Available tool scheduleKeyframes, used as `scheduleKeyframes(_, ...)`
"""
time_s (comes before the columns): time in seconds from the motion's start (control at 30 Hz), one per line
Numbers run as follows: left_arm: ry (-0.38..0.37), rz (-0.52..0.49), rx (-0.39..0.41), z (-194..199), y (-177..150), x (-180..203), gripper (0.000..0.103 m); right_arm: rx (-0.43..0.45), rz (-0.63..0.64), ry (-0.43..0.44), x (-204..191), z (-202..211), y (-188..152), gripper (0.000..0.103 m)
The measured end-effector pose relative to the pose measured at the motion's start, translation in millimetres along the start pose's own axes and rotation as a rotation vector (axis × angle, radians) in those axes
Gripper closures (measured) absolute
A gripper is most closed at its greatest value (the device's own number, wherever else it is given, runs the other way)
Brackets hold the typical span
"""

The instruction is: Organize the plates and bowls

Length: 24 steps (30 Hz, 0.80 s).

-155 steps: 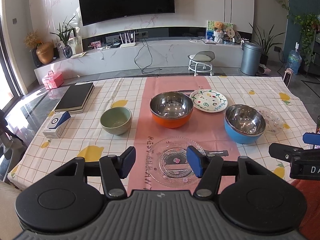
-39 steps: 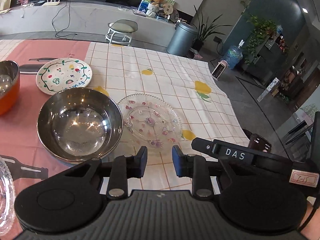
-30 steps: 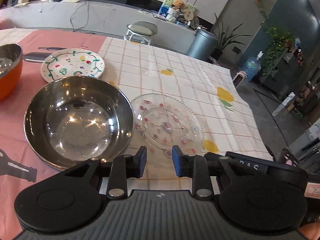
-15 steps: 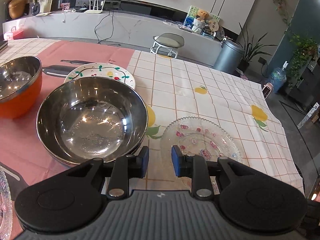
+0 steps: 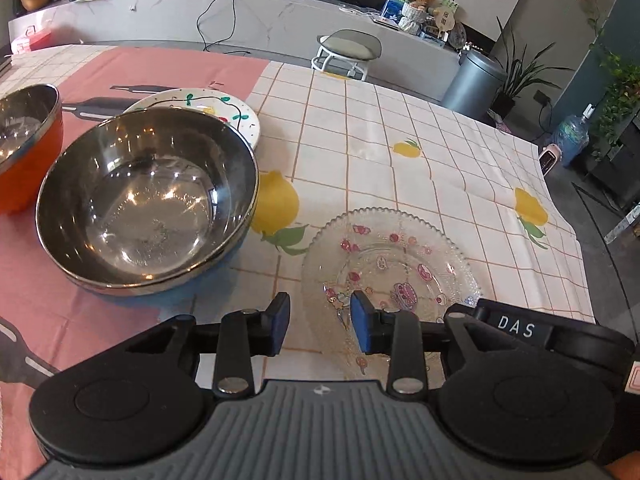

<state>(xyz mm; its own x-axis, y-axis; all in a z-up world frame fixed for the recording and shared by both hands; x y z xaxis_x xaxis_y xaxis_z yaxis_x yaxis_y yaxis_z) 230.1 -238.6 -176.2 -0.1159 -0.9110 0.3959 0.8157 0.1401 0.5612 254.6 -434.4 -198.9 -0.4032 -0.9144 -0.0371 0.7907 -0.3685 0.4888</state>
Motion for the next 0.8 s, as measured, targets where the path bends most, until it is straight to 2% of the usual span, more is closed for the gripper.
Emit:
scheduleKeyframes(0.07,0.013,0.016,0.010,-3.6,-1.2,-3.0,0.063,0.002,0.004,0.008,-1.1,-2.3,2.7,0.055)
scheduleKeyframes(0.27,-0.020,0.067,0.049,-9.7,-2.4,-12.4,0.063,0.018,0.018,0.039,-4.1,-5.5,6.1,0.056)
scheduleKeyframes(0.43,-0.050,0.082,0.066,-11.3,-3.0,-14.9,0.070,0.006,-0.034,0.105,1.2,-7.7,7.9,0.067)
scheduleKeyframes(0.57,-0.063,0.079,0.066,-14.0,-1.5,-16.9,0.078,0.010,-0.058,0.114,5.9,-9.3,8.4,0.075)
scheduleKeyframes(0.63,-0.075,0.086,0.073,-14.2,-1.2,-19.3,0.079,0.007,-0.072,0.117,9.4,-10.3,8.7,0.082)
scheduleKeyframes(0.8,-0.101,0.105,0.085,-15.4,0.3,-23.8,0.079,-0.004,-0.113,0.146,17.6,-12.4,8.1,0.088)
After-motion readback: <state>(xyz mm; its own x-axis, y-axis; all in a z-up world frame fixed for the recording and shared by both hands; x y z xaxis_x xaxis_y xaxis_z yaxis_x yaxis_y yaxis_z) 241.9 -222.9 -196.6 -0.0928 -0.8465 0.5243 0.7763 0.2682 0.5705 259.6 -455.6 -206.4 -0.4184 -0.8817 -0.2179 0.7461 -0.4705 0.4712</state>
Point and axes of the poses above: each gripper's, at about its wrist camera, not at the fingertips, and z roughly against the way its jaws point, x to its right, y to its top, the point moved 4 cm from there along -z, roughly the way its jaws point, and after that the axes turned 11 degrees about -y, right-handed, at the moved point
